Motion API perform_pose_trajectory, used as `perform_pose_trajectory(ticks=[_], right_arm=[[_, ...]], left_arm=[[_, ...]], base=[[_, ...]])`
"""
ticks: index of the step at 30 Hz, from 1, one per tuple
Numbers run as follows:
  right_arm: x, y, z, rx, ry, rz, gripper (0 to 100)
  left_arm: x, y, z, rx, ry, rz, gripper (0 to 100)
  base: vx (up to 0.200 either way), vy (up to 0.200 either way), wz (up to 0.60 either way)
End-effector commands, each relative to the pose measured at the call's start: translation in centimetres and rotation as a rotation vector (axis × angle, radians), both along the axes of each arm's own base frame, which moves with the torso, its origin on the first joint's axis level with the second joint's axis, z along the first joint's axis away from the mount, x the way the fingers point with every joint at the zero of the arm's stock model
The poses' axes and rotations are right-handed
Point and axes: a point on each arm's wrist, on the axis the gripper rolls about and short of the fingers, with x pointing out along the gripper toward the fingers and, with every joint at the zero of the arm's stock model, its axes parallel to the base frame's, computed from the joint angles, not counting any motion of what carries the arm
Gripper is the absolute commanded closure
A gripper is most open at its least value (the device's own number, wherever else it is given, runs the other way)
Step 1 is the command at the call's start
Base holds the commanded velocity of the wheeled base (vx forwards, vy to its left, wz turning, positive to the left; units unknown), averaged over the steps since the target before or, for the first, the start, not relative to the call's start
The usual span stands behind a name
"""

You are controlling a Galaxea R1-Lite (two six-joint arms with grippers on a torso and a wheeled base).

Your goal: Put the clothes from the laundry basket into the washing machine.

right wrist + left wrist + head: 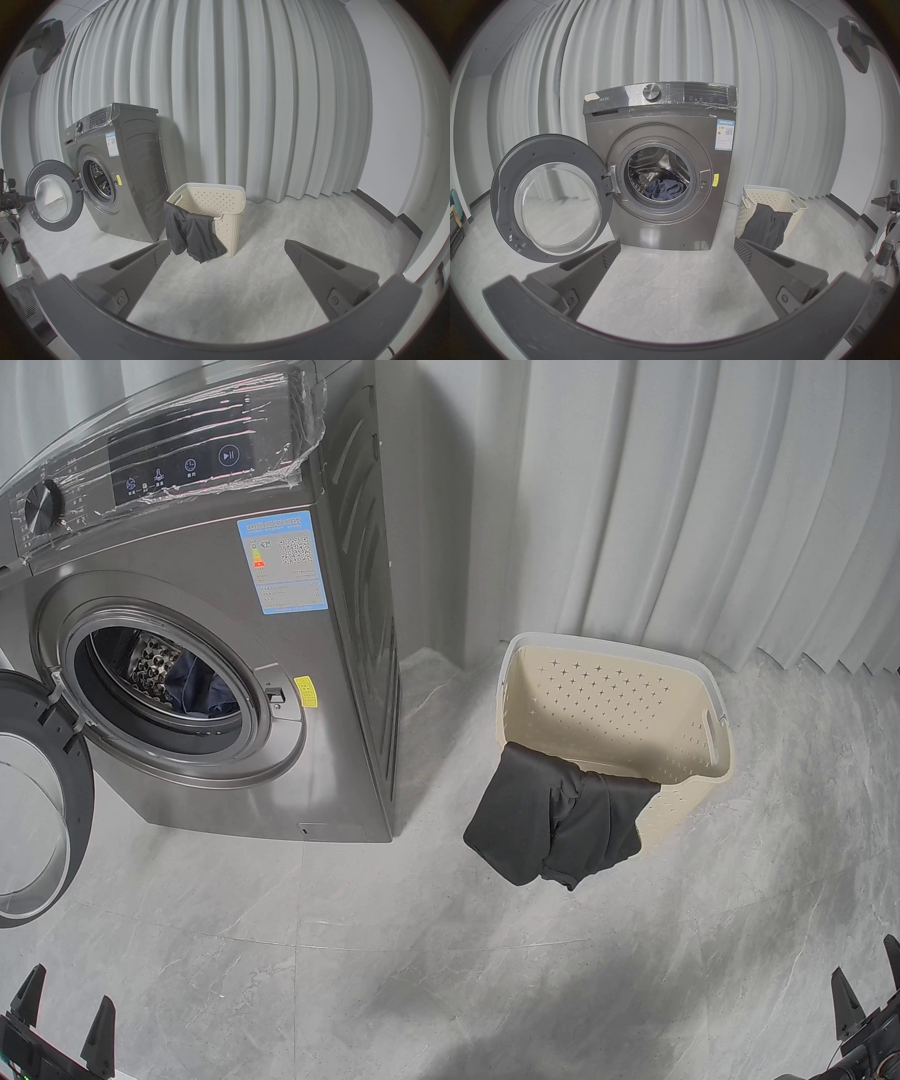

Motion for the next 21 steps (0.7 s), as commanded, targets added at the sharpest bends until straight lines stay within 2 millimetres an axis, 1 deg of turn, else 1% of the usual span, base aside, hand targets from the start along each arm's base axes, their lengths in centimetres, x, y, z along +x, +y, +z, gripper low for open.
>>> perform_pose_trajectory(ticks=[1,21], right_arm=[[0.06,0.0,-0.5,0.0,0.008,0.0,0],[0.06,0.0,-0.5,0.0,0.008,0.0,0]], left_arm=[[0.02,0.0,-0.52,-0.001,0.003,0.001,0],[0.03,0.0,-0.52,-0.001,0.004,0.002,0]], base=[[0.0,-0.2,0.0],[0.0,-0.2,0.0]])
